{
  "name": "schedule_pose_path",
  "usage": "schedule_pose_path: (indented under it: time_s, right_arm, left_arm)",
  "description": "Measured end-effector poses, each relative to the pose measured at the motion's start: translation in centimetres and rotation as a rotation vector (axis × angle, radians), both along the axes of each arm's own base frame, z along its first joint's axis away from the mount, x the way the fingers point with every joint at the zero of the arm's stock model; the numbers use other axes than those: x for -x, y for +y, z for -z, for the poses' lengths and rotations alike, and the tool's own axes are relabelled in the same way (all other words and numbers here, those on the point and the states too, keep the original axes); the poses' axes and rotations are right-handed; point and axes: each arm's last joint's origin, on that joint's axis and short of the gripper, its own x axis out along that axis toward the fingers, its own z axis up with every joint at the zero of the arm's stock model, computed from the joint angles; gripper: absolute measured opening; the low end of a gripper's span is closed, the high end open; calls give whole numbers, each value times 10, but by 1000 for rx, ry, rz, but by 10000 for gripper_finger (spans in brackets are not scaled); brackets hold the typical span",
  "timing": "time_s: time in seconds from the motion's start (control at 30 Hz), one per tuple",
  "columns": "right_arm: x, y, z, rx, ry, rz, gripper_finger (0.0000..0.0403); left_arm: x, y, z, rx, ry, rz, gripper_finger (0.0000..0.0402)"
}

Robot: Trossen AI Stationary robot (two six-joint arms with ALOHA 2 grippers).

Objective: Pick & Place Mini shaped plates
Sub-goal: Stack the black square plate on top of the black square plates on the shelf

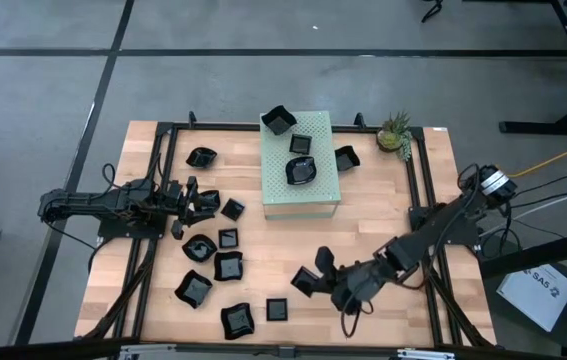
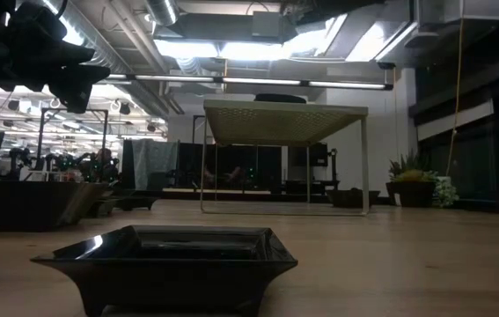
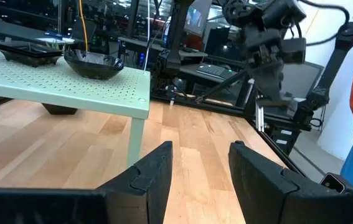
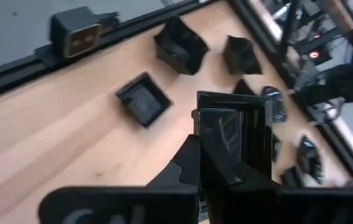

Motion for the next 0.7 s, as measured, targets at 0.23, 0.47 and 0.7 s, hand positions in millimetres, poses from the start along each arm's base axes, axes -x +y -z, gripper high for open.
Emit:
schedule_pose_path:
  time_s: [0.23, 0.47, 0.7]
  right_arm:
    - [-10, -24, -15, 34, -65, 32, 4]
    - [-28, -54, -36, 83, -121, 76, 4]
    - [-47, -95, -56, 88, -155, 161, 4]
  left_arm:
    - [0, 0, 0, 0, 0, 0, 152]
    - [0, 0, 0, 0, 0, 1, 152]
    - [0, 0, 0, 0, 0, 1, 152]
